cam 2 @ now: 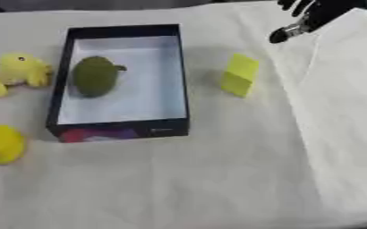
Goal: Pick up objects on the table and place them in the box.
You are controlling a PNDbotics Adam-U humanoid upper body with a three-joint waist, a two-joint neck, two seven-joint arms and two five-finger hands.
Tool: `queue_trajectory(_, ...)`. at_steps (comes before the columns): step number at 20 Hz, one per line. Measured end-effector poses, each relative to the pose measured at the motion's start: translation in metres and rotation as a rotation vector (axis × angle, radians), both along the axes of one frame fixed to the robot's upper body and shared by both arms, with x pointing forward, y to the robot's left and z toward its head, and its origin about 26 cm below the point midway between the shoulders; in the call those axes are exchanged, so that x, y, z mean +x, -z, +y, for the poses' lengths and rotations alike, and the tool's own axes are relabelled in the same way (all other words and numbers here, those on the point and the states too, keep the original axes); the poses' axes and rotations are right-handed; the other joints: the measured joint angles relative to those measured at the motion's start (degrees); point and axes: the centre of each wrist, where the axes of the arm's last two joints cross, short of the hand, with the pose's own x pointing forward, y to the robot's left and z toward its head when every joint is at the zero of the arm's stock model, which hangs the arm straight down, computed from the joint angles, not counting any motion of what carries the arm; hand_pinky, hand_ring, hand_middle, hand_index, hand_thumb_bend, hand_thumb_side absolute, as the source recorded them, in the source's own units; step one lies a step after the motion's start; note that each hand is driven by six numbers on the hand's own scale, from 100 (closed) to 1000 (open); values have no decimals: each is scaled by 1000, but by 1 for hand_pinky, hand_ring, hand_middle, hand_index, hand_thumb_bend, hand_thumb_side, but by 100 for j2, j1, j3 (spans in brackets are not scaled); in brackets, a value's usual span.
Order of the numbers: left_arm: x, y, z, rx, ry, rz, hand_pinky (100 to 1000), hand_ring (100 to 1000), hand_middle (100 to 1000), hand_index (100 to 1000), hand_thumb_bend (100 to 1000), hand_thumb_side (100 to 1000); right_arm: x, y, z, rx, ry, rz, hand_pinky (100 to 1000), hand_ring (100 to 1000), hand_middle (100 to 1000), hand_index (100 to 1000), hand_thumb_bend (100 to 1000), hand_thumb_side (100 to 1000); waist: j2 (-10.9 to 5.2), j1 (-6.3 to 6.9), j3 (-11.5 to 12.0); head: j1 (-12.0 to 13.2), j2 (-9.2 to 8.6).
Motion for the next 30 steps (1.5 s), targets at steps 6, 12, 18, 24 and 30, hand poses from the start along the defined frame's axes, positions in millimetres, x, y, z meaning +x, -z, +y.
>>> queue_trajectory(6, 0, 0, -1, 0, 2, -2, 777, 858, 873, 920, 832, 699, -2, -2, 9, 23, -48, 13, 857, 822, 819, 869, 726, 389, 1, -3, -11, 0, 0)
queue_trajectory(12, 0, -1, -1, 1, 3, -3, 776, 858, 872, 919, 829, 698, -3, -8, 19, 14, -74, 4, 856, 822, 819, 870, 725, 386, 2, -38, -1, -4, 0)
queue_trajectory(18, 0, -2, -1, 1, 4, -5, 775, 859, 871, 918, 825, 698, -2, -12, 27, 0, -75, -4, 855, 824, 821, 869, 720, 392, 6, -38, -1, -12, 0)
queue_trajectory(24, 0, -3, -2, 1, 7, -10, 775, 860, 871, 918, 821, 698, 1, -9, 28, -6, -58, 37, 856, 838, 825, 871, 716, 382, 6, -55, -10, -56, 2)
queue_trajectory(30, 1, -5, -3, 2, 11, -18, 774, 860, 871, 918, 819, 698, 4, -5, 31, -12, -58, 88, 856, 839, 849, 872, 713, 379, 7, -69, -18, -88, 1)
